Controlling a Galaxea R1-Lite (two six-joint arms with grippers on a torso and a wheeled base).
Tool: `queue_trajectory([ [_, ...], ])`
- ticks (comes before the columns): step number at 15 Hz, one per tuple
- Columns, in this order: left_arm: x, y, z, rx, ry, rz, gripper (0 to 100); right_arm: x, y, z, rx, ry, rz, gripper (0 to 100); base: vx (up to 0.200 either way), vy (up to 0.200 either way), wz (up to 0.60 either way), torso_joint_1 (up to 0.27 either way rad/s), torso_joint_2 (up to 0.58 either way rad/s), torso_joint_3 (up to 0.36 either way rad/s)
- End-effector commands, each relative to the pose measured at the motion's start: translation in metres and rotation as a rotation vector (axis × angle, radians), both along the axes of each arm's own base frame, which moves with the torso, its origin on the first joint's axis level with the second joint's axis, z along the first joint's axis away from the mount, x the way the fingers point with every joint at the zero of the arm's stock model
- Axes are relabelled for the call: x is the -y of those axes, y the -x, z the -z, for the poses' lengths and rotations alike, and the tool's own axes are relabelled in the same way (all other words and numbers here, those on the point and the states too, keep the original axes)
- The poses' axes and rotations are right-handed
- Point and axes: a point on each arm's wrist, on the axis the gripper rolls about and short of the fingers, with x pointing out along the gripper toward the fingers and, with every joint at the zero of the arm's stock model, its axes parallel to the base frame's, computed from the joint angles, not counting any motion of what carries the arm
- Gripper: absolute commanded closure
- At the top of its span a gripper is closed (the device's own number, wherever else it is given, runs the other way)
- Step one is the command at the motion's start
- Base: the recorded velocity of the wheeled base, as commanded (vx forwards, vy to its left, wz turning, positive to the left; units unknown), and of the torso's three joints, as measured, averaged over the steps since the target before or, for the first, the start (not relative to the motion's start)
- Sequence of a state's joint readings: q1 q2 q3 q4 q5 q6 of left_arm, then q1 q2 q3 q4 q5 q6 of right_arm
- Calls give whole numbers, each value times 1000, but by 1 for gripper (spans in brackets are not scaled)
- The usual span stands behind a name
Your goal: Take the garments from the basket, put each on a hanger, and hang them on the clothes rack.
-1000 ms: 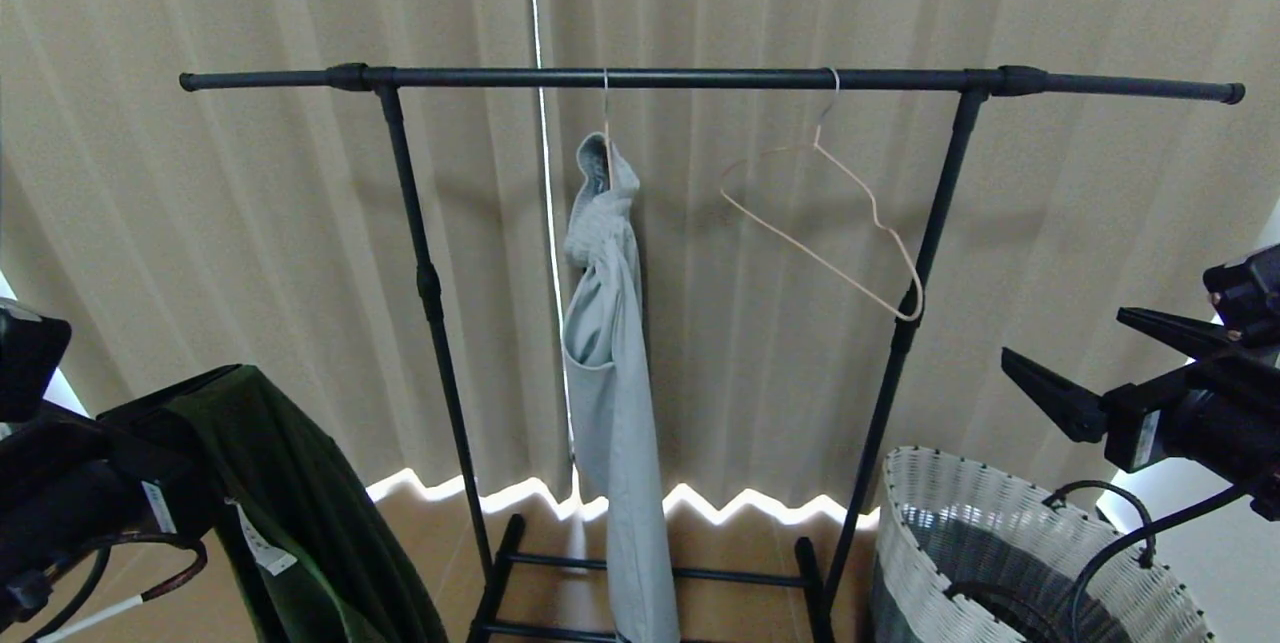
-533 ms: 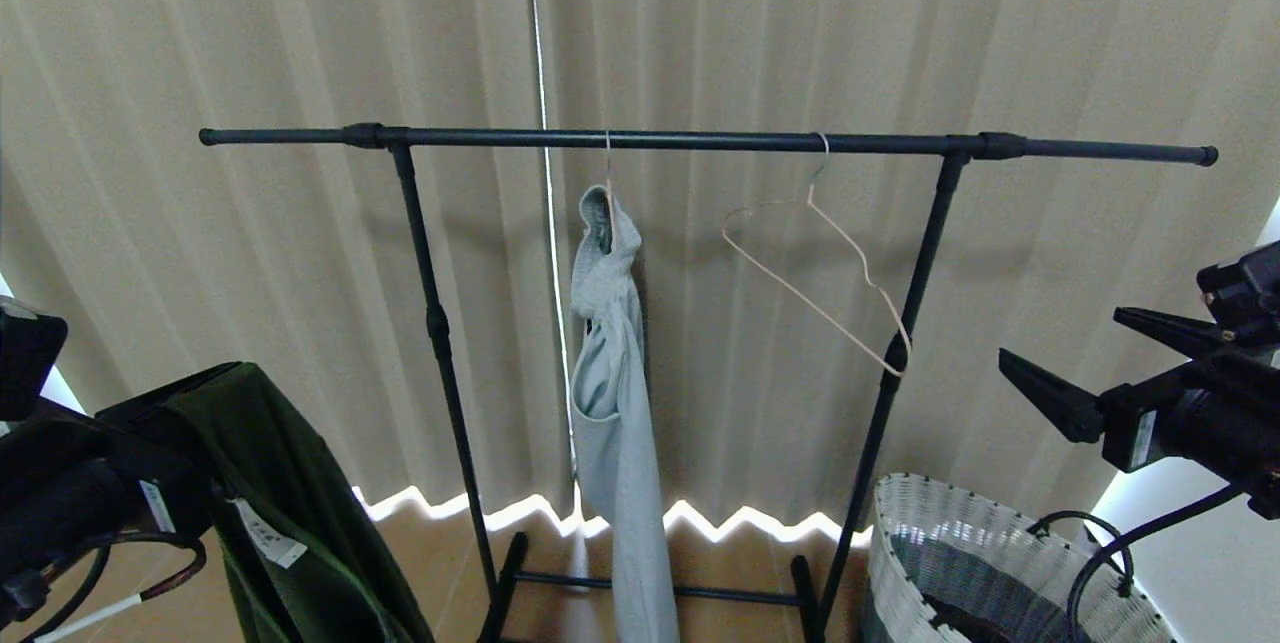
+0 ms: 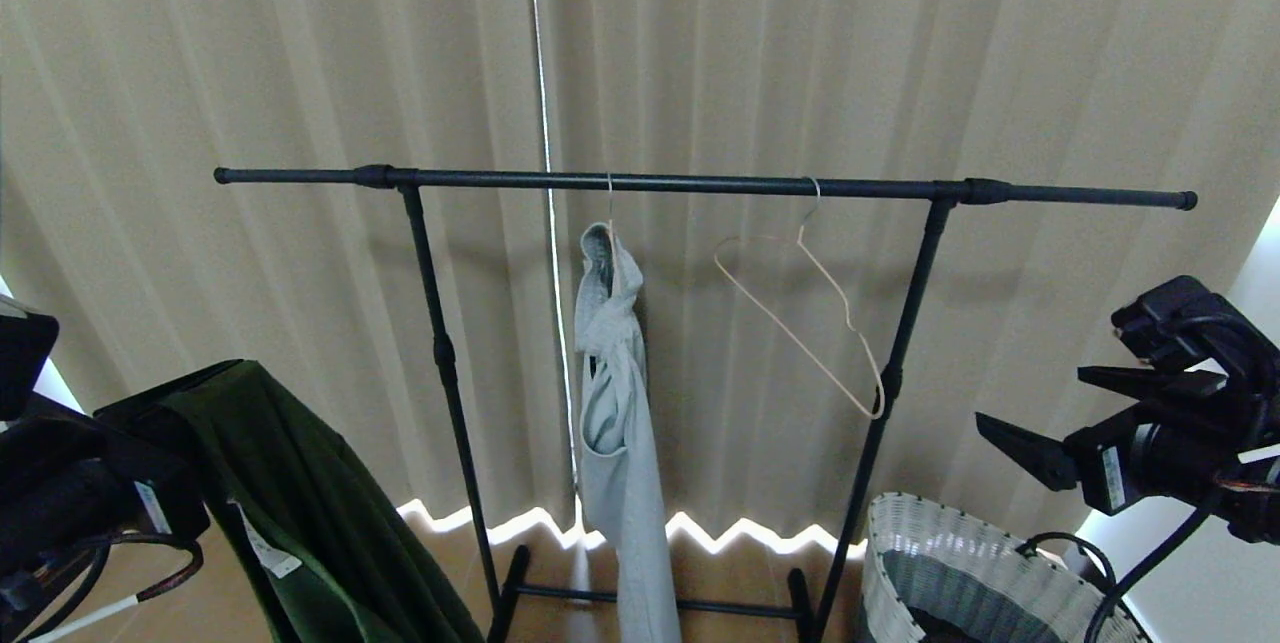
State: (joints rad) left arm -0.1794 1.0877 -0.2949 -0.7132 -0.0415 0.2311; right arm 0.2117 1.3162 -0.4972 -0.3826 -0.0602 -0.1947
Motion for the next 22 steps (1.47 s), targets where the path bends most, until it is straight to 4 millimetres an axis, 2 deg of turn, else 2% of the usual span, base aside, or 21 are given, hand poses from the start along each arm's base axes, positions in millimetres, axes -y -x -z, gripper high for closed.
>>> queue_trajectory([
  [1,0,-1,1,-6,0,1,100,-2,-7,5,-25,5,-3,0,200,0,0,32,-36,-22],
  [10,0,-2,4,-20,-4,2,100,-7,-29,9,-58,8,-3,0,200,0,0,7,-6,-3],
  [13,1,-5,7,-40,-9,0,100,-29,-42,19,-117,-55,-33,0,0,0,0,0,0,0],
  [14,1,-6,8,-45,-10,0,100,-39,-55,19,-124,-79,-29,0,0,0,0,0,0,0],
  [16,1,-6,8,-47,-11,0,100,-43,-68,20,-125,-79,-11,0,0,0,0,0,0,0],
  [17,1,-7,9,-53,-12,0,100,-49,-87,25,-134,-81,11,0,0,0,0,0,0,0],
  [18,1,-8,9,-56,-12,0,100,-51,-96,28,-143,-90,32,0,0,0,0,0,0,0],
  [20,2,-10,11,-68,-14,0,100,-55,-109,42,-184,-94,92,0,0,0,0,0,0,0],
  [22,2,-11,12,-72,-15,0,100,-55,-111,47,-192,-81,110,0,0,0,0,0,0,0],
])
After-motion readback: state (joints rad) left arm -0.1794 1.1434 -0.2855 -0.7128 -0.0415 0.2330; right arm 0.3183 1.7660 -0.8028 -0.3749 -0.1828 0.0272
